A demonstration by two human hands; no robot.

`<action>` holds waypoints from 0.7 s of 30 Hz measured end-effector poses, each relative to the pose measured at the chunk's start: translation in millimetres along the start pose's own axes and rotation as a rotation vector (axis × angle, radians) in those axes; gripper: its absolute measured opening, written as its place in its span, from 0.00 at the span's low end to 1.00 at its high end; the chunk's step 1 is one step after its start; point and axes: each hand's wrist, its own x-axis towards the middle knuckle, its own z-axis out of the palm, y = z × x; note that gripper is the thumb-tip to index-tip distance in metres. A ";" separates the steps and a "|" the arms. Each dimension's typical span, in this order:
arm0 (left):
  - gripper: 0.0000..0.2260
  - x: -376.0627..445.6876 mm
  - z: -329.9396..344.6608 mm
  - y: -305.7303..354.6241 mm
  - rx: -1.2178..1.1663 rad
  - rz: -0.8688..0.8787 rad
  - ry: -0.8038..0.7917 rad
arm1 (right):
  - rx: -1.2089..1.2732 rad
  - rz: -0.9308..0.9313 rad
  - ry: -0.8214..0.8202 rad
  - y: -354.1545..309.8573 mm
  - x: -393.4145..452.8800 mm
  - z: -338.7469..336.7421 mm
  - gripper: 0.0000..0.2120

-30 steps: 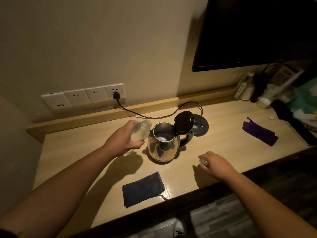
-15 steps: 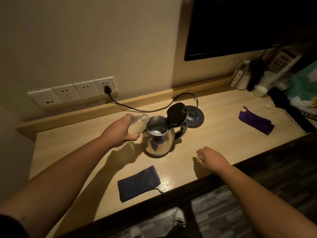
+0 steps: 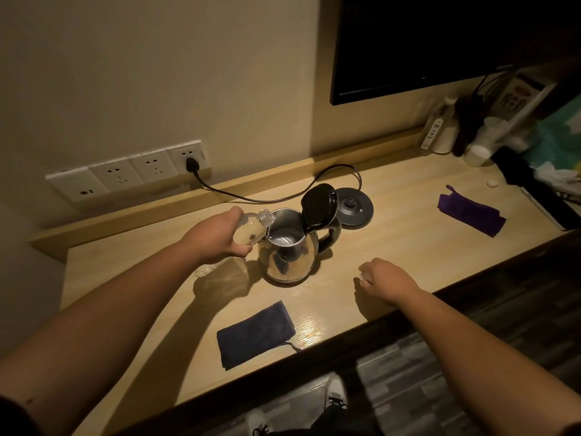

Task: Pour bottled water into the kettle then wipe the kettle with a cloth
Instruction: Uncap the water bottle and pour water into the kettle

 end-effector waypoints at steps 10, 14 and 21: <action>0.30 3.2 -4.3 2.0 0.071 0.003 -0.050 | 0.020 0.016 0.018 -7.0 6.2 -1.9 0.20; 0.29 5.2 -5.7 4.1 0.084 0.007 -0.063 | 0.016 0.011 0.019 -7.4 7.3 -0.2 0.18; 0.27 5.7 -6.5 2.3 0.105 0.015 -0.082 | 0.027 0.013 0.019 -4.0 6.9 -0.1 0.20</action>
